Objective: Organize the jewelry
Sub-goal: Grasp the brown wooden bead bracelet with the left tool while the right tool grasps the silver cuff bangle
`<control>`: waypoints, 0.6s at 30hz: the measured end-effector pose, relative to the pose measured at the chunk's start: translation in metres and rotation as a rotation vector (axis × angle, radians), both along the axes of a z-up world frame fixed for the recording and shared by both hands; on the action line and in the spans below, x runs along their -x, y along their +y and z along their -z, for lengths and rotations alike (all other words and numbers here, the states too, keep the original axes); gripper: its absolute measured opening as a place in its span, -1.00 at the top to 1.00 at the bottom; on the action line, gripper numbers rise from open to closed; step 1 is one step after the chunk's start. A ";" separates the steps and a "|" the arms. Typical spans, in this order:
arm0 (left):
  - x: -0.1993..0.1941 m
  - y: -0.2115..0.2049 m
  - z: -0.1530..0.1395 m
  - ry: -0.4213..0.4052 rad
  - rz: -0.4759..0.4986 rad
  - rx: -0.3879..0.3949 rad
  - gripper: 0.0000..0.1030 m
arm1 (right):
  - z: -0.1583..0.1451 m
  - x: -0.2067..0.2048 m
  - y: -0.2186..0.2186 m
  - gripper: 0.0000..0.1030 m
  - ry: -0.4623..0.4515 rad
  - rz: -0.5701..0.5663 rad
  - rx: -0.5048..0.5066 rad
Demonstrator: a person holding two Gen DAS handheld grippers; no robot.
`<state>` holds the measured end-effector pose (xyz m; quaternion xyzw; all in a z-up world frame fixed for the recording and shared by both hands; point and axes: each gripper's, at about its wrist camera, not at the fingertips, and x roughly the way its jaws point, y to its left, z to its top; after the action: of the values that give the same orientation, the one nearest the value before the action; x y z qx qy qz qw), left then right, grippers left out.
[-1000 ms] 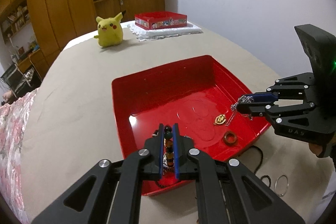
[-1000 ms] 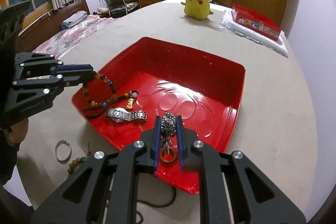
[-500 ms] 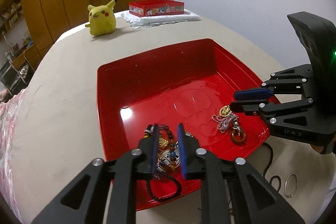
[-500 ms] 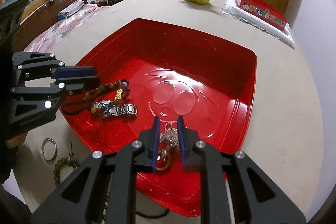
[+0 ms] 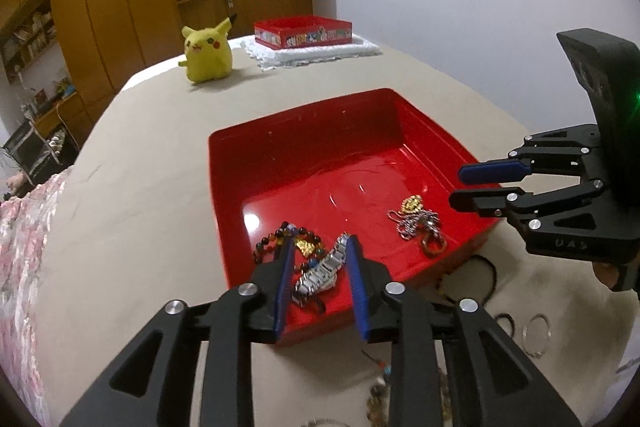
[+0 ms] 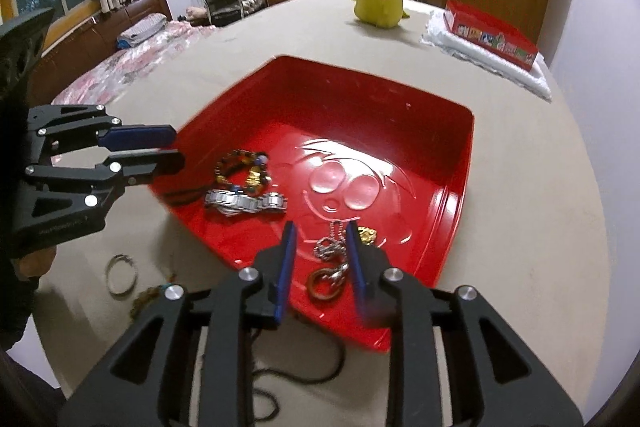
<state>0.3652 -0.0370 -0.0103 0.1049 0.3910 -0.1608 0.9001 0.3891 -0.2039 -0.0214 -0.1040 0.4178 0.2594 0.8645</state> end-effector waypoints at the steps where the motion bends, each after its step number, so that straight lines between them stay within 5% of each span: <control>1: 0.006 0.000 -0.003 -0.005 -0.001 -0.002 0.39 | -0.003 0.006 0.000 0.42 -0.006 -0.001 -0.006; 9: 0.071 0.005 -0.009 -0.030 -0.006 -0.010 -0.21 | -0.019 0.079 -0.008 -0.15 -0.073 0.008 -0.022; 18: 0.123 0.009 0.036 0.050 -0.054 0.018 -0.24 | 0.015 0.147 -0.026 -0.25 -0.086 0.070 0.007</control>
<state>0.2424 -0.0275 -0.0459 0.0821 0.4144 -0.1427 0.8951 0.2424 -0.2296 -0.0369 -0.1032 0.3847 0.2228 0.8898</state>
